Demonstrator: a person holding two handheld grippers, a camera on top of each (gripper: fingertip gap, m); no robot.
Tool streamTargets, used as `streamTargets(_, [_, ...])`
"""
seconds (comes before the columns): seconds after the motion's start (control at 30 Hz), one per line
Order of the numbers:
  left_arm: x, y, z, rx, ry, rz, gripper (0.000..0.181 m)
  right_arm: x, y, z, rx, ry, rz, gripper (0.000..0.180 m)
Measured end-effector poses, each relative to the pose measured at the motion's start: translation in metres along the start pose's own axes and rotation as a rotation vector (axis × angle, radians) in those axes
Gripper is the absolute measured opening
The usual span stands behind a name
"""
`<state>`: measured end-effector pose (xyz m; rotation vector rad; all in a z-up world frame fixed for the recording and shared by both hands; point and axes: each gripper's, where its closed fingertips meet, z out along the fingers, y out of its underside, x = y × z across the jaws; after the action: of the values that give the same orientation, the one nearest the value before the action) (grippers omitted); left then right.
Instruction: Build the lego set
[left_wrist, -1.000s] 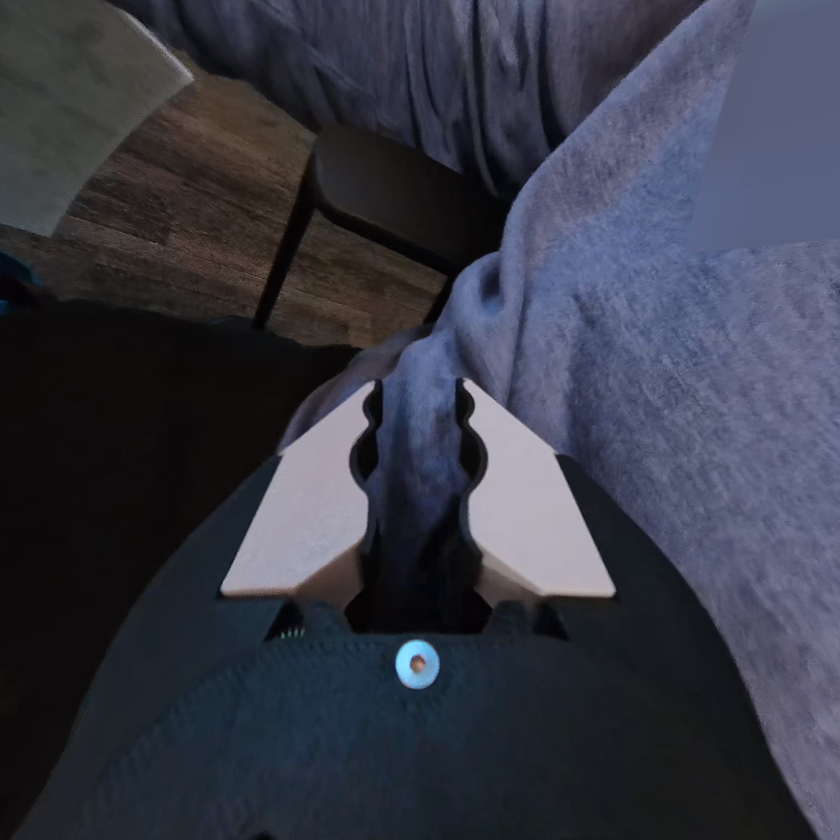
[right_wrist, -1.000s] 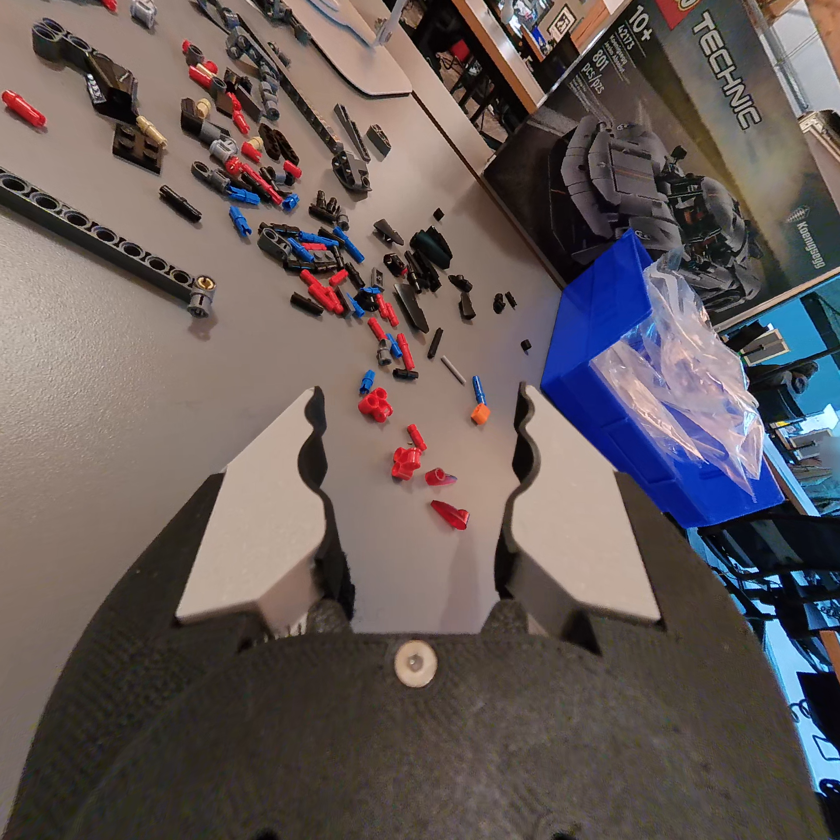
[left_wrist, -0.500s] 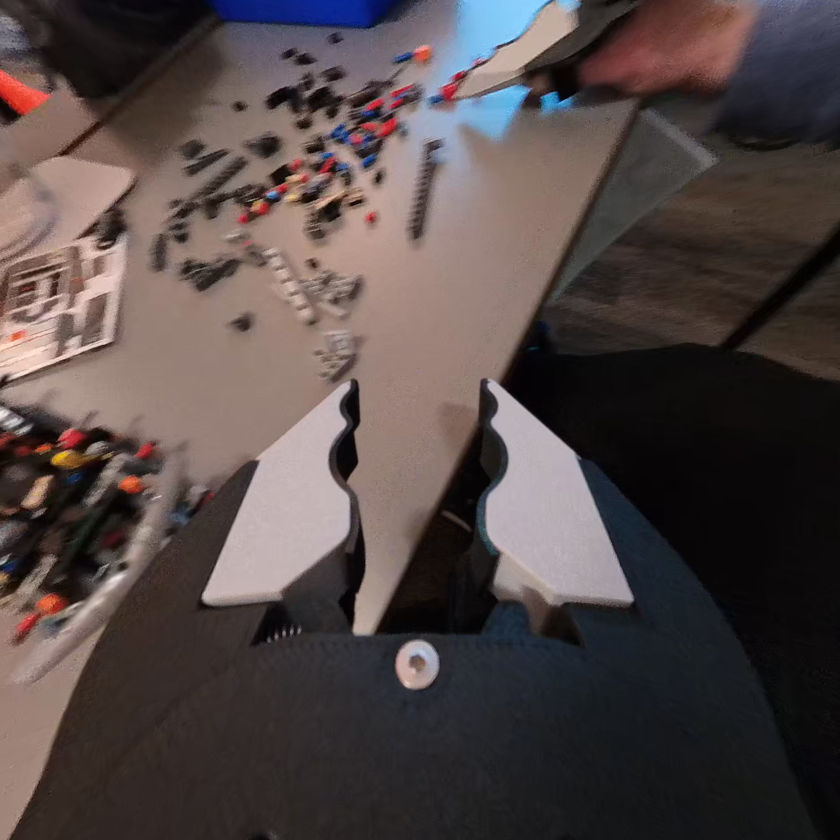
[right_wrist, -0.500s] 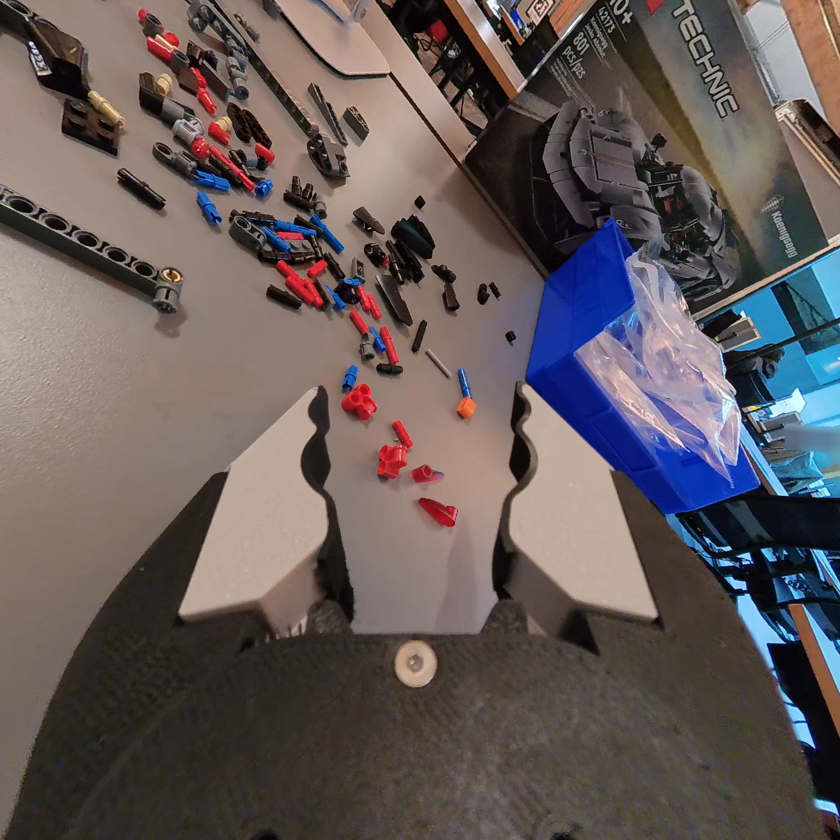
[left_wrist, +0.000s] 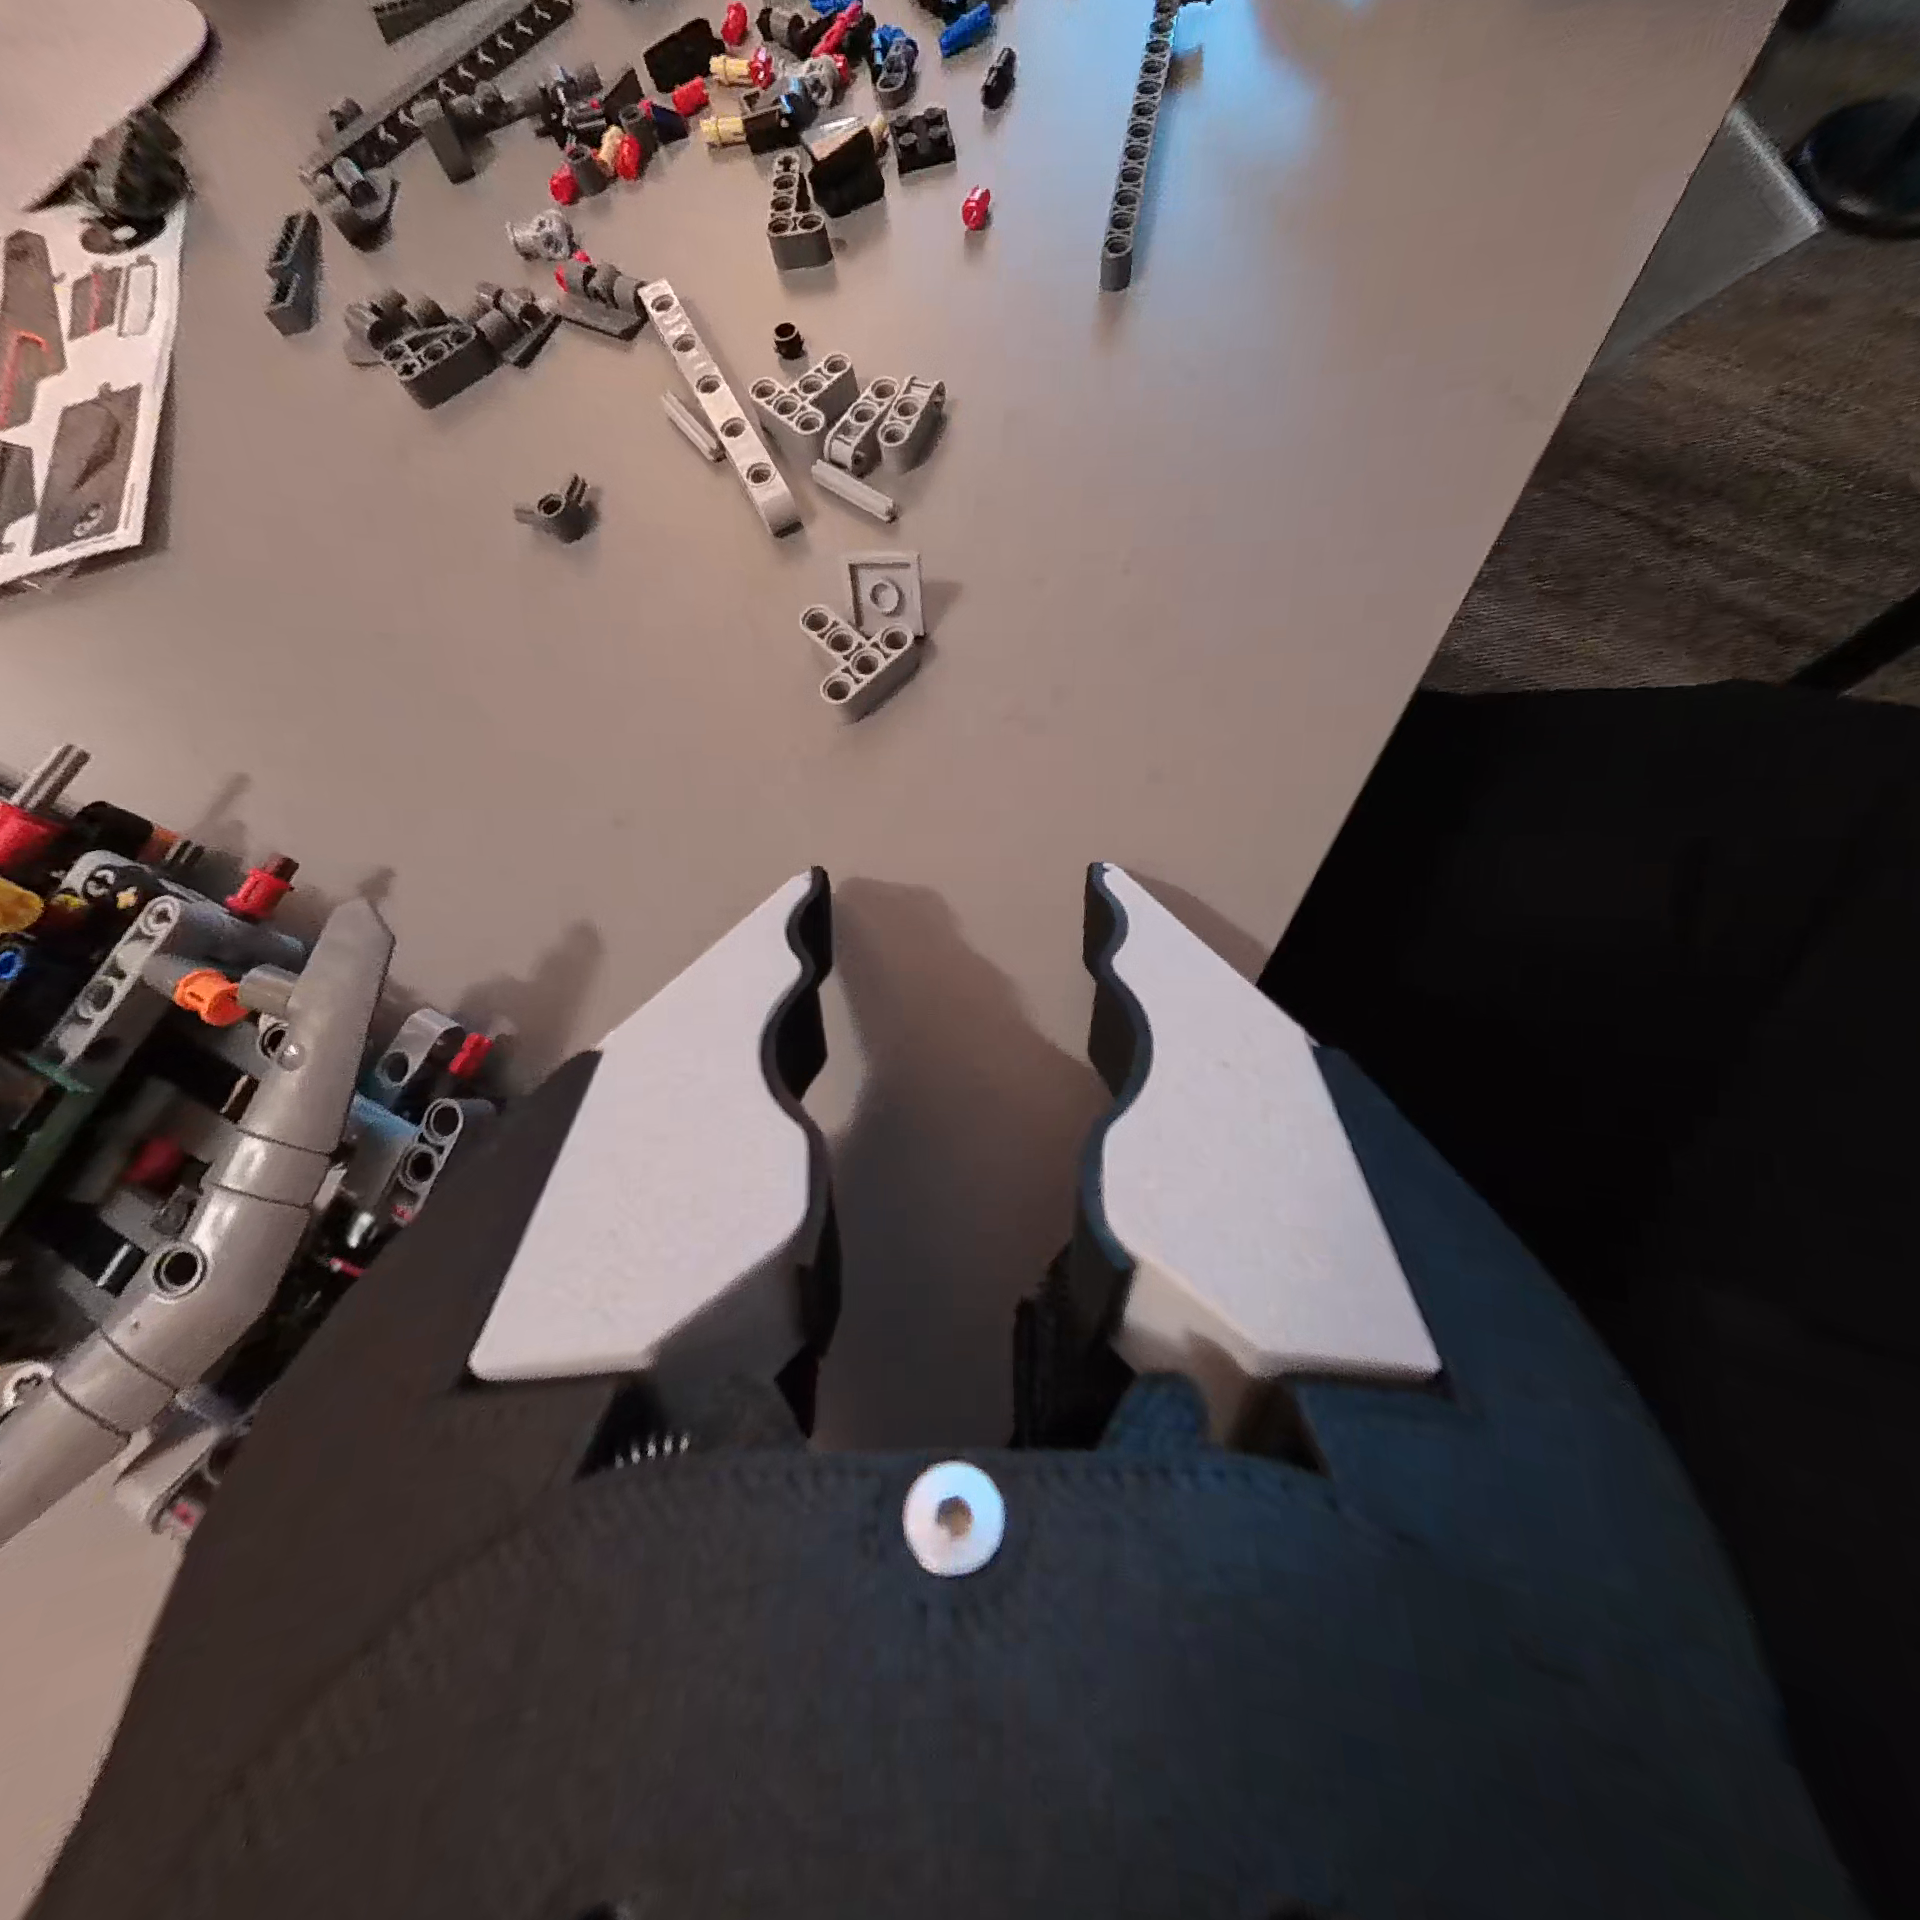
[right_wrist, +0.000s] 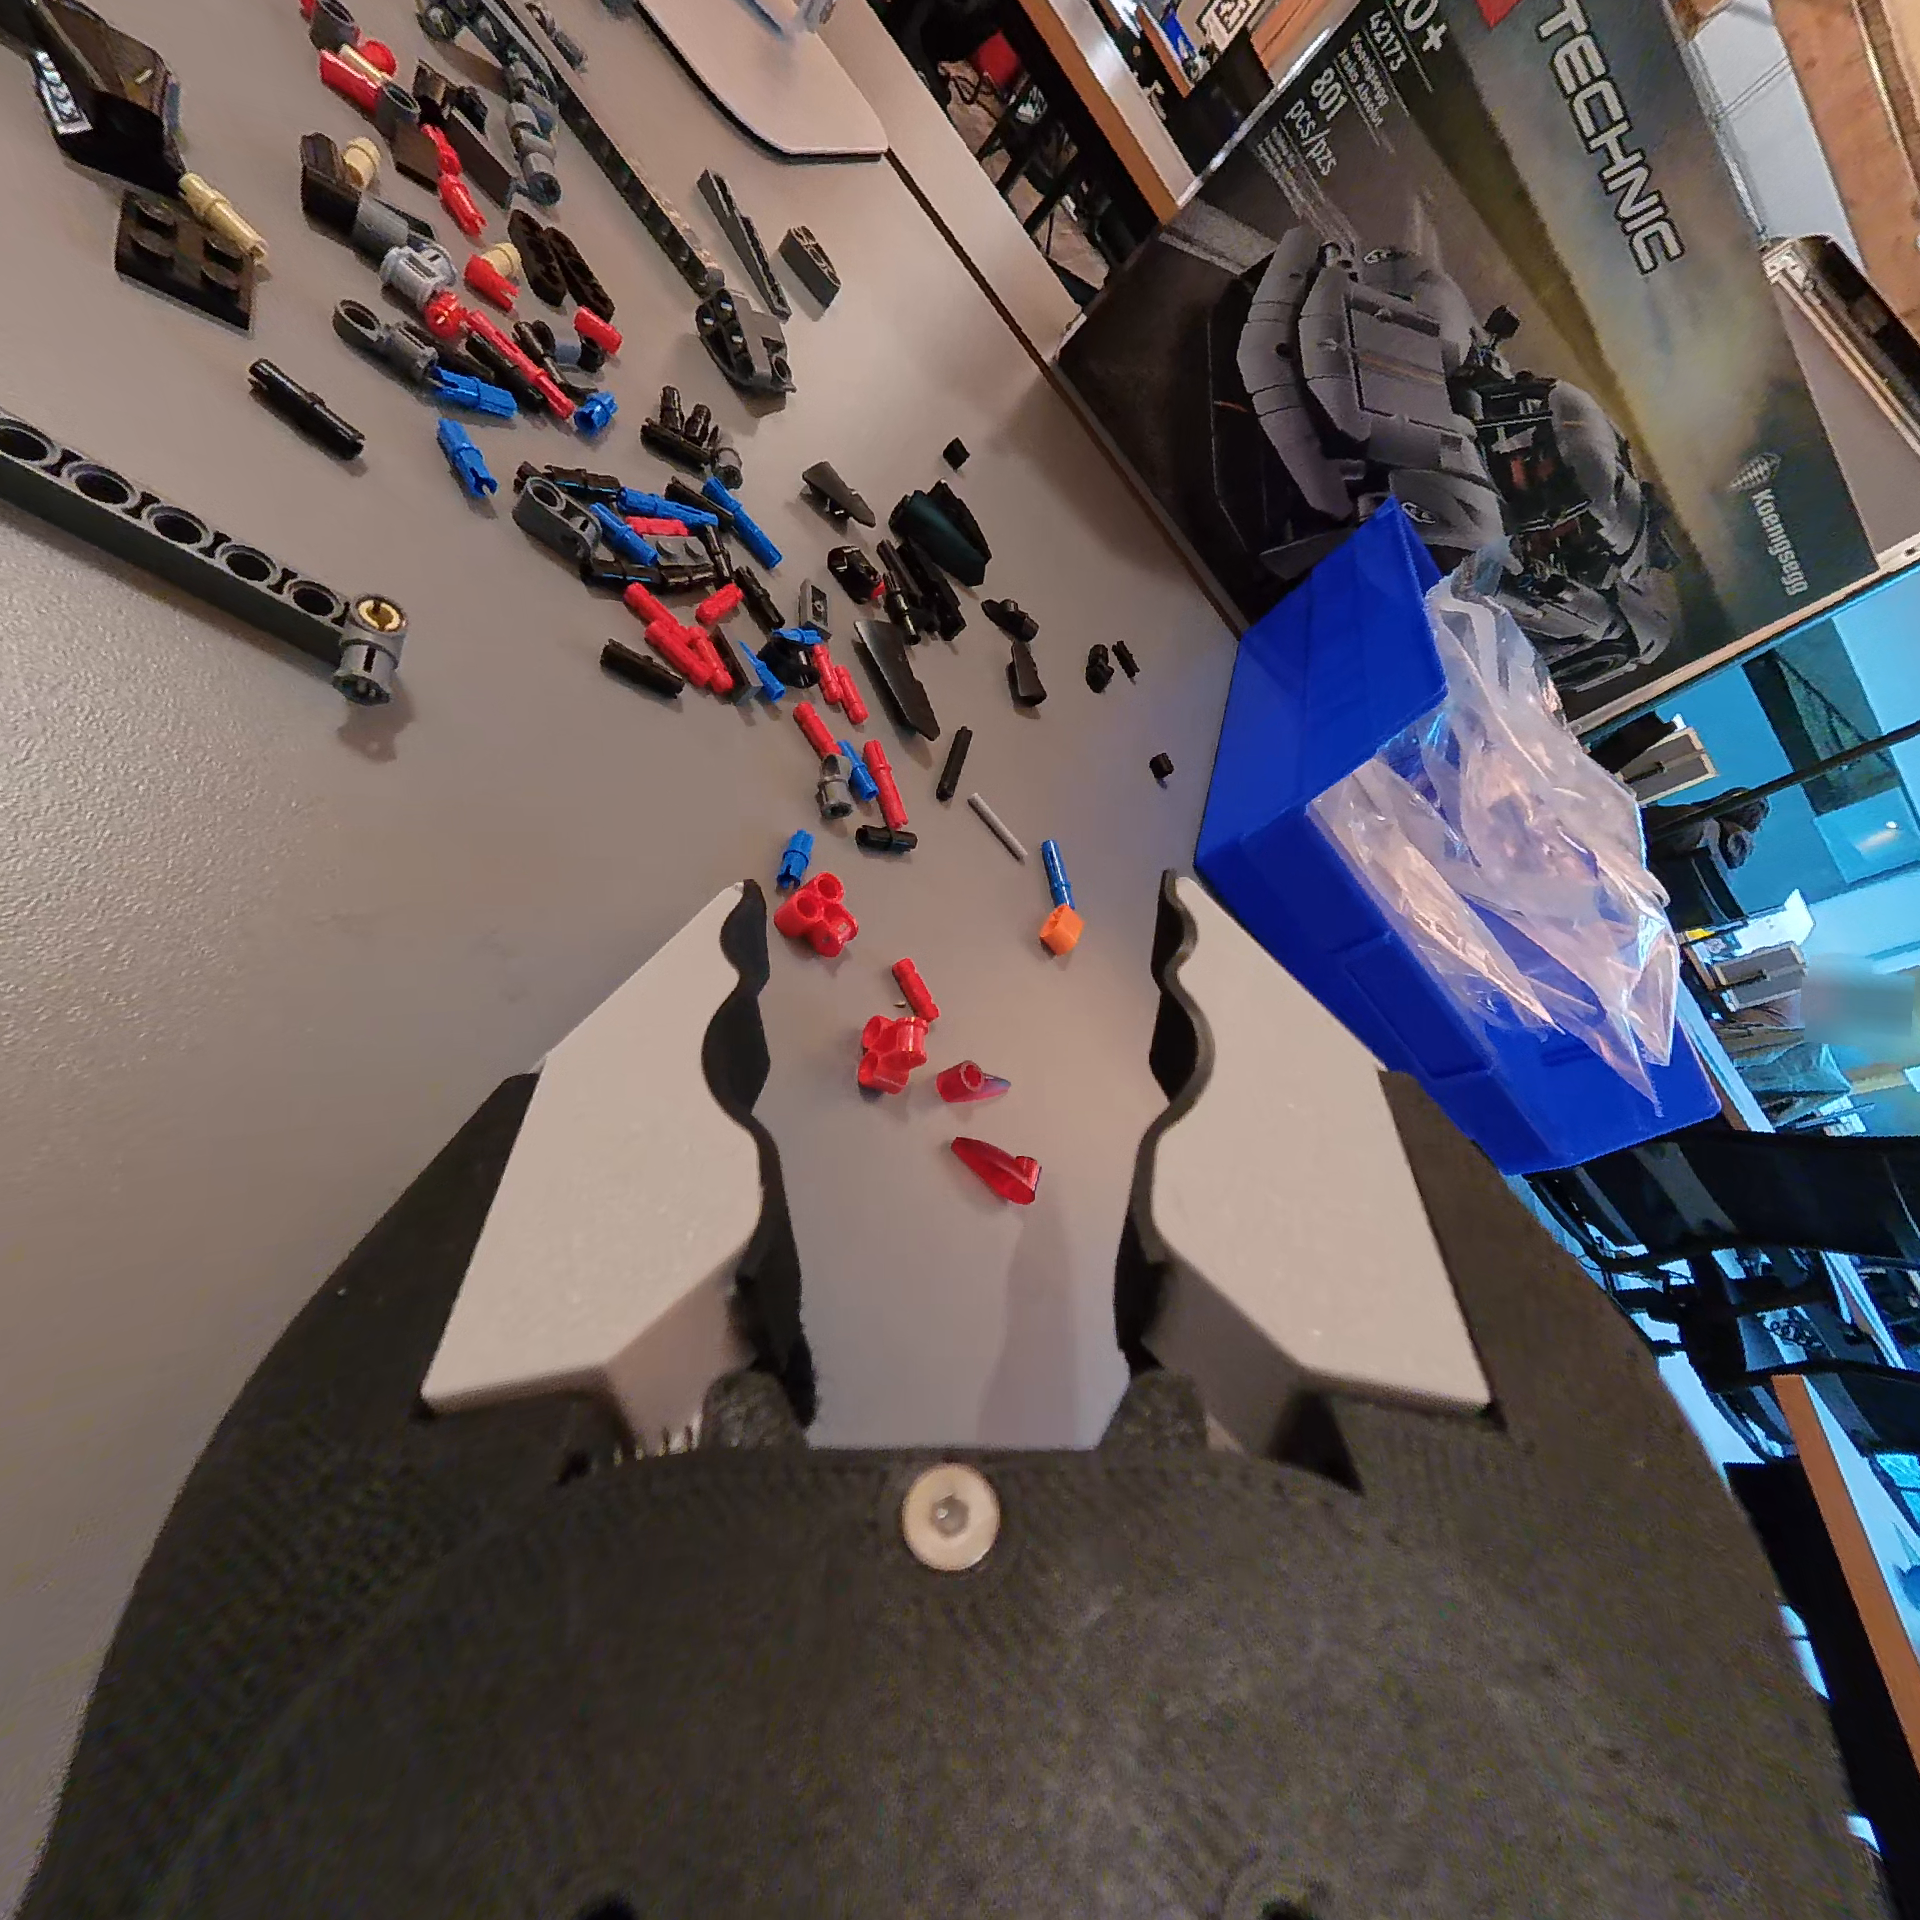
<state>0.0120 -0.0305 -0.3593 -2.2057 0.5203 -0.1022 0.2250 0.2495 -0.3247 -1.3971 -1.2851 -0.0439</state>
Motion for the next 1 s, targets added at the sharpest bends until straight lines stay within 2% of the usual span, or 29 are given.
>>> streamTargets(0.03, [0.000, 0.000, 0.000, -0.002, 0.009, -0.007, 0.047, 0.000, 0.000, 0.000, -0.001, -0.003, 0.001, 0.072])
streamTargets(0.23, [0.003, -0.001, 0.001, -0.009, 0.042, -0.003, 0.044, -0.007, -0.006, -0.005, 0.046, -0.072, 0.019, 0.069])
streamTargets(0.27, [0.004, -0.001, 0.001, -0.010, 0.050, -0.008, 0.045, -0.011, -0.014, -0.012, 0.088, -0.135, 0.074, 0.053])
streamTargets(0.3, [0.004, 0.000, 0.001, -0.010, 0.054, -0.010, 0.045, -0.017, -0.026, -0.019, 0.129, -0.236, 0.144, 0.051])
streamTargets(0.33, [0.005, -0.001, 0.001, -0.011, 0.057, -0.008, 0.045, -0.019, -0.039, -0.023, 0.162, -0.304, 0.192, 0.036])
streamTargets(0.4, [0.006, -0.001, 0.002, -0.014, 0.069, -0.011, 0.045, -0.033, -0.063, -0.024, 0.189, -0.485, 0.199, 0.020])
streamTargets(0.47, [0.006, -0.001, 0.003, -0.022, 0.082, -0.020, 0.045, -0.052, -0.079, -0.017, 0.165, -0.662, 0.183, 0.018])
streamTargets(0.6, [0.013, -0.010, 0.006, -0.006, 0.109, -0.036, 0.045, -0.080, -0.081, 0.007, 0.072, -0.842, 0.011, 0.011])
streamTargets(0.73, [0.022, -0.038, 0.009, 0.042, 0.132, 0.009, 0.040, -0.094, -0.073, 0.027, 0.010, -0.912, -0.088, 0.010])
streamTargets(0.93, [0.025, -0.083, 0.034, 0.073, 0.182, 0.080, 0.040, -0.109, -0.071, 0.033, 0.010, -1.008, -0.089, 0.008])
streamTargets(1.0, [0.026, -0.094, 0.046, 0.082, 0.191, 0.099, 0.040, -0.112, -0.072, 0.031, 0.023, -1.035, -0.083, 0.001])
